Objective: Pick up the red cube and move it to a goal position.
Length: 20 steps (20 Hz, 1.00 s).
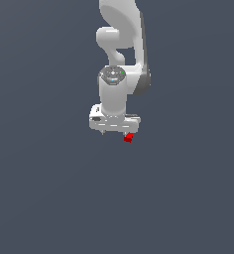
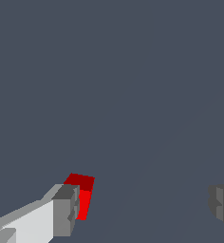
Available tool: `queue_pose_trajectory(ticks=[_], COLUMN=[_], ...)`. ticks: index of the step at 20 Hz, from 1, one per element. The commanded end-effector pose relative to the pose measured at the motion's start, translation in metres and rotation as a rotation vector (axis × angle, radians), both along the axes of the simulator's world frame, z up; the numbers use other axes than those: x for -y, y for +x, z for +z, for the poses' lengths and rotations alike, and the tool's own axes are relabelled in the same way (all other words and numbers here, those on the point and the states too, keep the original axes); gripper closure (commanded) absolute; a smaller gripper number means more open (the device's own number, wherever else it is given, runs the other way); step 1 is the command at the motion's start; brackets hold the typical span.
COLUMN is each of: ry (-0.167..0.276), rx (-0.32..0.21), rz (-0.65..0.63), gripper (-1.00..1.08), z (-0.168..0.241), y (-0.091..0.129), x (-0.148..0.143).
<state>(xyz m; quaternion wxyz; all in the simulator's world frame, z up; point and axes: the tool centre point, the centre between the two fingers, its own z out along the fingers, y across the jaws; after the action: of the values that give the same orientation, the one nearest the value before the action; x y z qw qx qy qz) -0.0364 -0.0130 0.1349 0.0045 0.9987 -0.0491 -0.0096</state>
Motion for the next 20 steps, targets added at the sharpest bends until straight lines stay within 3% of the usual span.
queue_pose_trajectory(ticks=[1,10,20], ry=[0.001,0.004,0.006], rx=[0.002,0.013,0.020], rz=[-0.024,-0.125,-0.183], gripper=[-0.92,-0.92,-0.92], z=[-0.015,-0.076,-0.113], y=[-0.010,-0.043,-0.058], x=[-0.009,-0.049,-0.075])
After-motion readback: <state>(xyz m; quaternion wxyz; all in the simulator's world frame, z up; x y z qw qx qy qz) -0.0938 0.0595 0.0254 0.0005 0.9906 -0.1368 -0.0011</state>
